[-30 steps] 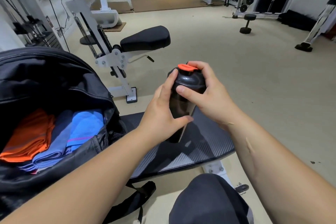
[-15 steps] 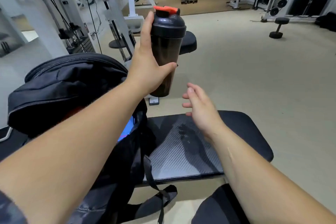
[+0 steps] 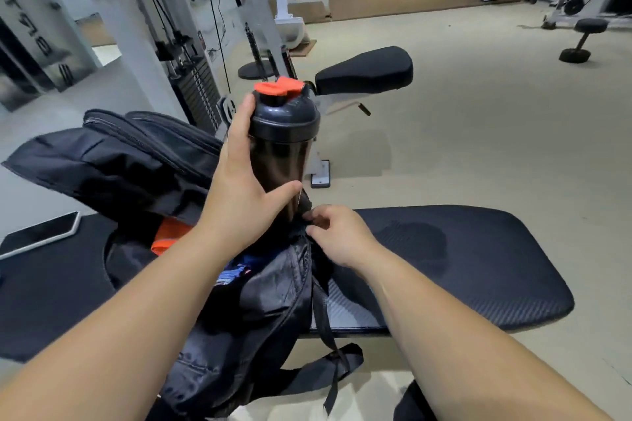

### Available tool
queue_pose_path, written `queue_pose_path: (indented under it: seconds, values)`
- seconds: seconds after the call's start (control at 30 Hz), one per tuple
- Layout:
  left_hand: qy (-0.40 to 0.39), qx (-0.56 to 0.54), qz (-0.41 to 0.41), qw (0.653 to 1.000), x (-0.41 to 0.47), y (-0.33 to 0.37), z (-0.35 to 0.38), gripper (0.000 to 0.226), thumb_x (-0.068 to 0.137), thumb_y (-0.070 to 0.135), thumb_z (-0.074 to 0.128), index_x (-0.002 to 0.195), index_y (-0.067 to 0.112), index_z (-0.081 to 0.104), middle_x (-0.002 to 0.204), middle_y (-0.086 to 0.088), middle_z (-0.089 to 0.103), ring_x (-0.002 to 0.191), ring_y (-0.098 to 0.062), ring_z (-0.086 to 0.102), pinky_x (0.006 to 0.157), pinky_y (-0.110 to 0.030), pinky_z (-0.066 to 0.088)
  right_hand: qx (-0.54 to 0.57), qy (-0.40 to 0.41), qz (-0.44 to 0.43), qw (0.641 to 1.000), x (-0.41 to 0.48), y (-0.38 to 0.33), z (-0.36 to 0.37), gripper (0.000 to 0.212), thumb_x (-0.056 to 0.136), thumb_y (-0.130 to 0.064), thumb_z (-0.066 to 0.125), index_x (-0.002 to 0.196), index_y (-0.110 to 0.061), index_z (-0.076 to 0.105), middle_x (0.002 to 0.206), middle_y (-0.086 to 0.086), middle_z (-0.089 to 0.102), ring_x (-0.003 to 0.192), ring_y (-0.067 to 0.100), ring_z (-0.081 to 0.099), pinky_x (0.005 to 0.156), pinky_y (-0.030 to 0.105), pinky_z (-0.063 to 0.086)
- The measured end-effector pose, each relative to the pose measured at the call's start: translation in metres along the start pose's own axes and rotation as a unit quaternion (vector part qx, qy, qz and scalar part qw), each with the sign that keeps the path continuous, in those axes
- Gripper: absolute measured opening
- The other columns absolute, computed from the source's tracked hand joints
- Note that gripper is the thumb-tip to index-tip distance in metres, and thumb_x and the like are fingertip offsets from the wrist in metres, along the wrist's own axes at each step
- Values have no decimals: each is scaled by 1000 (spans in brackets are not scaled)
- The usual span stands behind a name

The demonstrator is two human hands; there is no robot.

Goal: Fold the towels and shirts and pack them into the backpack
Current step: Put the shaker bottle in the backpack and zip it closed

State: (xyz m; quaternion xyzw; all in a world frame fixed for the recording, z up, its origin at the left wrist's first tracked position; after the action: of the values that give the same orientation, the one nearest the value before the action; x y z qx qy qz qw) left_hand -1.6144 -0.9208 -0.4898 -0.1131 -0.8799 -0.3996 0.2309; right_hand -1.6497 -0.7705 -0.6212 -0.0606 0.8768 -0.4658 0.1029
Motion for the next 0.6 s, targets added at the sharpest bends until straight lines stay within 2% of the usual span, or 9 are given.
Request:
queue_pose_path:
  seconds: [0.1,0.2,0.33,0.4,0.5,0.6]
  values:
    - [13,-12,-27,999,-22,-18,-8,127,70,16,89,147,64,1,151,-6,42,135,-16,48,113,-46,41,32,46,8,998,4,1,5,10,90,-22,69,97,-29,70,84,-7,65,80,11,60,73,21,41]
    - [18,-42,-41,998,-32,-26,-11,126,71,11,89,152,55,3,146,3,47,132,-8,50,113,-42,42,79,74,31,994,7,5,7,12,88,-16,72,83,-26,67,71,-9,59,67,8,55,64,20,40]
    - [34,-78,-60,995,-24,-20,-14,125,70,15,90,153,53,4,141,11,50,130,-5,51,113,-38,42,160,95,47,981,6,9,-3,12,88,-10,71,83,-21,69,72,-1,63,60,15,60,61,32,56]
    - [53,-100,-70,991,-18,-13,-13,123,72,17,89,151,57,4,140,13,50,128,-4,53,112,-38,43,198,99,55,974,4,10,-12,11,90,-8,69,86,-17,68,77,1,63,57,14,60,55,25,53]
    - [69,-140,-77,985,-6,-5,-4,121,74,14,87,152,54,4,139,29,47,123,5,55,109,-30,44,244,97,62,963,3,13,-20,13,90,-3,67,87,-16,66,81,5,67,51,16,60,57,29,52]
    - [76,-154,-78,982,3,1,14,121,75,12,86,156,47,3,151,17,42,128,9,49,109,-18,41,272,102,79,954,1,16,-26,18,89,2,60,85,-14,65,78,7,67,50,16,60,52,28,50]
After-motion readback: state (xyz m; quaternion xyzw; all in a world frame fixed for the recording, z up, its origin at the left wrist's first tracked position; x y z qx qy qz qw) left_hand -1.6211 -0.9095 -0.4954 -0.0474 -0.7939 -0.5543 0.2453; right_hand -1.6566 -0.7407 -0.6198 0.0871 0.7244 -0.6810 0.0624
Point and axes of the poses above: each hand's wrist, its own x-axis towards the middle knuckle, its own z-axis out of the palm, y = z × x, the point moved 6 cm from there along x, towards the middle knuckle
